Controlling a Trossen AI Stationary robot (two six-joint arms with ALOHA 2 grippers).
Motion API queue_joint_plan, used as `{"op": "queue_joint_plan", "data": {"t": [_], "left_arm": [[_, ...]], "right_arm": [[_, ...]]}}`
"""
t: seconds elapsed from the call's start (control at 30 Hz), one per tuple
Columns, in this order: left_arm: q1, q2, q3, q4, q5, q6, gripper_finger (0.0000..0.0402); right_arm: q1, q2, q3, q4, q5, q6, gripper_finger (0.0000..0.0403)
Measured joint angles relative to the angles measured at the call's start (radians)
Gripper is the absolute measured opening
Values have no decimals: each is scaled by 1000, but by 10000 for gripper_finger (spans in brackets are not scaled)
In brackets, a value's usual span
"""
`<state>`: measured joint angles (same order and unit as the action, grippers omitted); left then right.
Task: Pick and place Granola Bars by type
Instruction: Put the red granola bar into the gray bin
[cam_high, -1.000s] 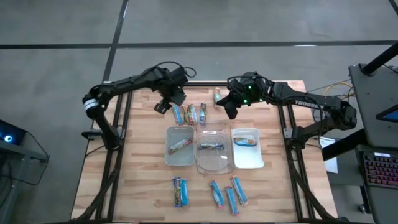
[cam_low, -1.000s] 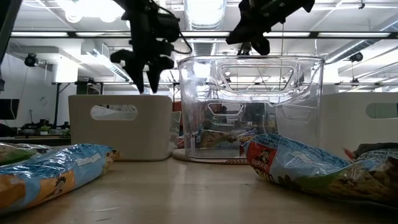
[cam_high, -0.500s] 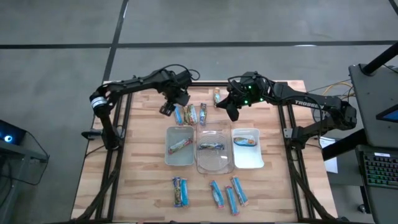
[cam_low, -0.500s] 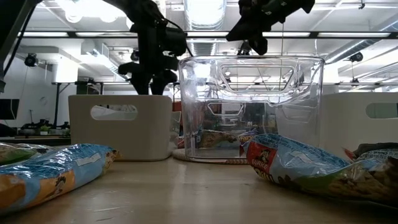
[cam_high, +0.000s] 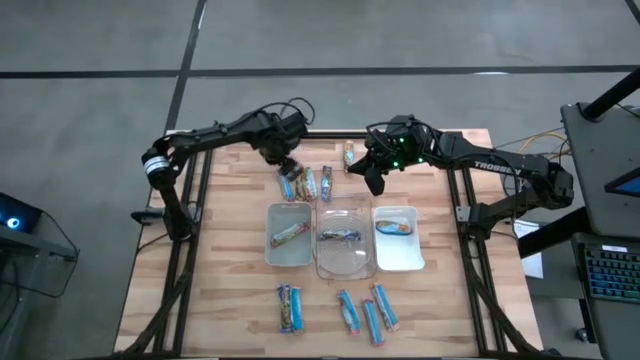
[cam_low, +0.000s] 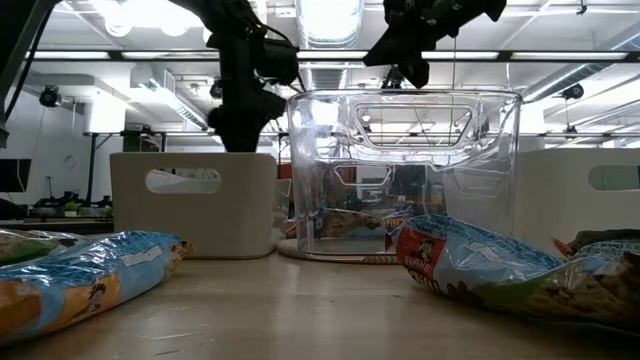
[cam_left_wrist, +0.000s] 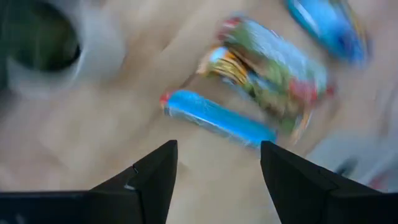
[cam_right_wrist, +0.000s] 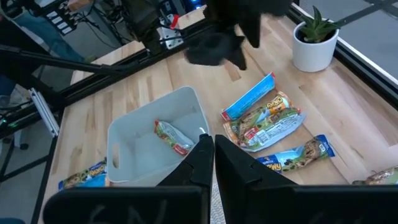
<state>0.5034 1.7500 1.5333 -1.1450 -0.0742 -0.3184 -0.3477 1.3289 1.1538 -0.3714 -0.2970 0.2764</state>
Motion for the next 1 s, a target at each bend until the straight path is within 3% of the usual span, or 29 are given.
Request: {"op": "queue_joint_plan", "data": {"t": [0.1,0.2,0.5,0.67,1.0], "left_arm": [[0,0,0,-31,6,-475,210],[-4,0,0,-36,12,-690,210],[-6,2,0,-30,-6,-825,210],[-5,3,-20,-1,-61,-827,210],[-2,3,-140,83,-39,-817,210]], "right_arm": [[0,0,0,0,0,0,8],[0,0,0,0,0,1,8],[0,0,0,1,0,-6,8],[0,0,0,1,1,4,8],[0,0,0,1,2,67,9]]}}
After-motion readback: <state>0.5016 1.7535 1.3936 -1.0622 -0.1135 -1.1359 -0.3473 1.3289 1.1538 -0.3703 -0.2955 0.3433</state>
